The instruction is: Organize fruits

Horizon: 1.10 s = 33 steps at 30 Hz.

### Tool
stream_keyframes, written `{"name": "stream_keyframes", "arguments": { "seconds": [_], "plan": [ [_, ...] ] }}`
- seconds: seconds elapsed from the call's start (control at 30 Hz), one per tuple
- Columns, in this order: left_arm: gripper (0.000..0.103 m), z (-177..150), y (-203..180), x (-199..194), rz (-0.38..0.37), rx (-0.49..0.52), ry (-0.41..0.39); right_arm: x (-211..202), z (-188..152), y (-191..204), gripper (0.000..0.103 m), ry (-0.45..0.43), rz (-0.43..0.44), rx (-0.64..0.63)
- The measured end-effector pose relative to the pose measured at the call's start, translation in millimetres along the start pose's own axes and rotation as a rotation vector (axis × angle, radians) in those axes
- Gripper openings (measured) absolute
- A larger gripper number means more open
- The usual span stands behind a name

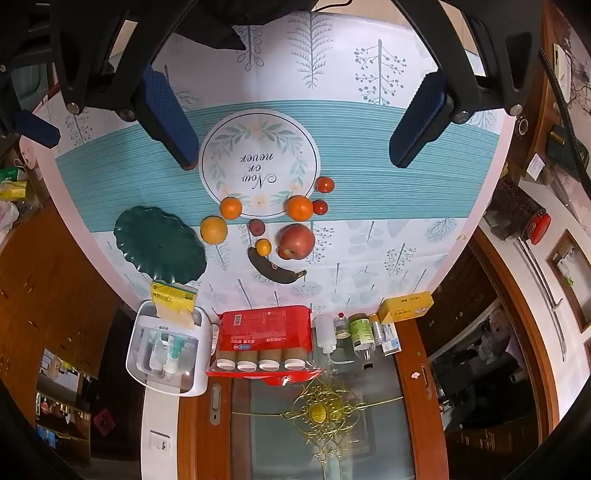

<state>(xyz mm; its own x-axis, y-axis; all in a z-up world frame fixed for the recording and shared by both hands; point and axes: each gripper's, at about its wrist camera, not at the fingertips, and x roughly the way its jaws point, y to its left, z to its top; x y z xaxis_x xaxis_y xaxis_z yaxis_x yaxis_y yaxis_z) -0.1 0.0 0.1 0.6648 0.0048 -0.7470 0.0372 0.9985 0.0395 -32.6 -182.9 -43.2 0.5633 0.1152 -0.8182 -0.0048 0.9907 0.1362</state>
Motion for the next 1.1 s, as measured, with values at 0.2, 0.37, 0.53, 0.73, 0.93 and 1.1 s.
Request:
{"name": "stream_keyframes", "arguments": {
  "seconds": [0.2,0.37,0.53,0.73,0.93,1.1],
  "plan": [
    [0.102,0,0,0,0.001,-0.003,0.000,0,-1,0,0.102,-0.003,0.001,0.000],
    [0.102,-1,1,-1,-0.005,-0.003,0.009,1,-2,1,0.102,-0.001,0.002,0.000],
    [0.102,-5,3,0,-0.006,-0.003,0.013,2,-3,1,0.102,0.000,0.002,0.002],
    [0.102,-8,5,0,-0.007,-0.003,0.016,-1,-5,2,0.102,0.001,0.002,0.001],
    [0.102,-9,6,1,-0.008,-0.006,0.015,2,-5,5,0.102,0.002,0.000,-0.005],
    [0.102,-9,5,1,-0.009,-0.006,0.015,0,-5,4,0.102,0.004,-0.001,-0.005]
  ]
}}
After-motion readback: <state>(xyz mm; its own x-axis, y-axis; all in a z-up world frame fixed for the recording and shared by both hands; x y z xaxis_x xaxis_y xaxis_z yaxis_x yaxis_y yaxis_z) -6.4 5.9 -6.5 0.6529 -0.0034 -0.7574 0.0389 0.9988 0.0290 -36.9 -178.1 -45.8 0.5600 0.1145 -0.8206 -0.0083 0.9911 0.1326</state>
